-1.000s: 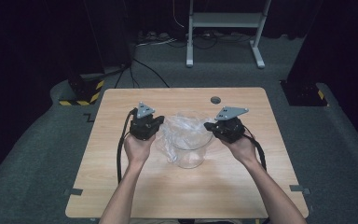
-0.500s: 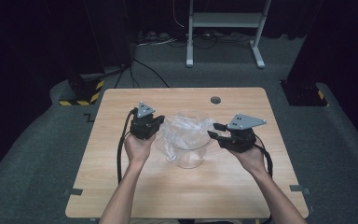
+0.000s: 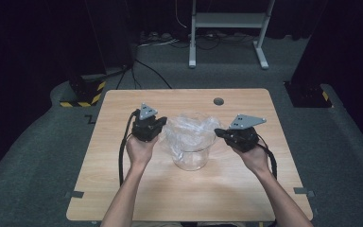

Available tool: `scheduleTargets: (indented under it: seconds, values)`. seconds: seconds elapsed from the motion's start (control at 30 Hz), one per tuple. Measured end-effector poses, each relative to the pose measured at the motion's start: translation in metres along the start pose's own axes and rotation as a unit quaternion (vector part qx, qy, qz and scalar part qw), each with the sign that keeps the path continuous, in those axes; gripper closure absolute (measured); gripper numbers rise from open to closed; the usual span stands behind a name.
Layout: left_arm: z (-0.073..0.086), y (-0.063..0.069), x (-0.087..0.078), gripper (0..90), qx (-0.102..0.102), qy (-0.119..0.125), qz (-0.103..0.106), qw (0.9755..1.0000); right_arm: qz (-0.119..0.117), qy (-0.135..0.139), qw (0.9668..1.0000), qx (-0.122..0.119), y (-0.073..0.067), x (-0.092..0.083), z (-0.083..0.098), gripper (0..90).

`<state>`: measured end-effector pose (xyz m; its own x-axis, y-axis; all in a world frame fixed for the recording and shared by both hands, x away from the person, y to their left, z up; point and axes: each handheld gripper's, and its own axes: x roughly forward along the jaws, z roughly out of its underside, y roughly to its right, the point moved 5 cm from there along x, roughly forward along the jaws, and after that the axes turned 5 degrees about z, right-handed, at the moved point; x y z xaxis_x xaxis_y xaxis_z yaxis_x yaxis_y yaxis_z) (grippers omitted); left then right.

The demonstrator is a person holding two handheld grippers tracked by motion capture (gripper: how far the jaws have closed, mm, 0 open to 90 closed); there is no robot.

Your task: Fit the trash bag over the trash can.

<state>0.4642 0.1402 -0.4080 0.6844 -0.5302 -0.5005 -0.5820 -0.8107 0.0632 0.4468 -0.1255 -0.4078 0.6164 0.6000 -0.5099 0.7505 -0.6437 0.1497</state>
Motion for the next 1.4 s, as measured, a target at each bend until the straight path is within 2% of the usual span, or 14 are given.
scheduleTargets:
  seconds: [0.2,0.37,0.53,0.83,0.97,1.03,1.2,1.4]
  values:
    - [0.0,0.0,-0.002,89.7,0.004,0.003,0.0,1.0,-0.001,0.016,0.9997,0.018,0.007,-0.002,-0.005,90.0]
    - [0.0,0.001,-0.001,88.9,0.009,0.002,0.0,1.0,0.01,0.016,0.9995,0.024,0.011,0.0,-0.007,90.0]
    - [0.001,0.002,-0.001,87.3,0.01,0.002,0.0,0.9999,0.022,0.016,0.9988,0.04,0.017,0.012,-0.011,90.0]
    - [0.002,0.003,-0.001,90.0,0.009,-0.002,0.004,0.9999,0.044,0.014,0.9967,0.066,0.019,0.035,-0.015,90.0]
    - [0.003,0.0,-0.004,90.0,0.009,-0.002,0.003,1.0,0.057,0.016,0.9951,0.08,0.027,0.033,-0.012,90.0]
    - [0.004,-0.001,-0.005,90.0,0.005,-0.001,0.009,0.9999,0.058,0.023,0.9942,0.087,0.03,0.027,-0.011,90.0]
    - [0.002,0.001,0.0,90.0,0.006,-0.002,0.006,1.0,0.065,0.035,0.9939,0.082,0.03,0.02,-0.015,90.0]
    - [0.0,0.002,0.004,90.0,0.008,-0.003,0.001,1.0,0.058,0.036,0.9949,0.075,0.026,0.029,-0.021,90.0]
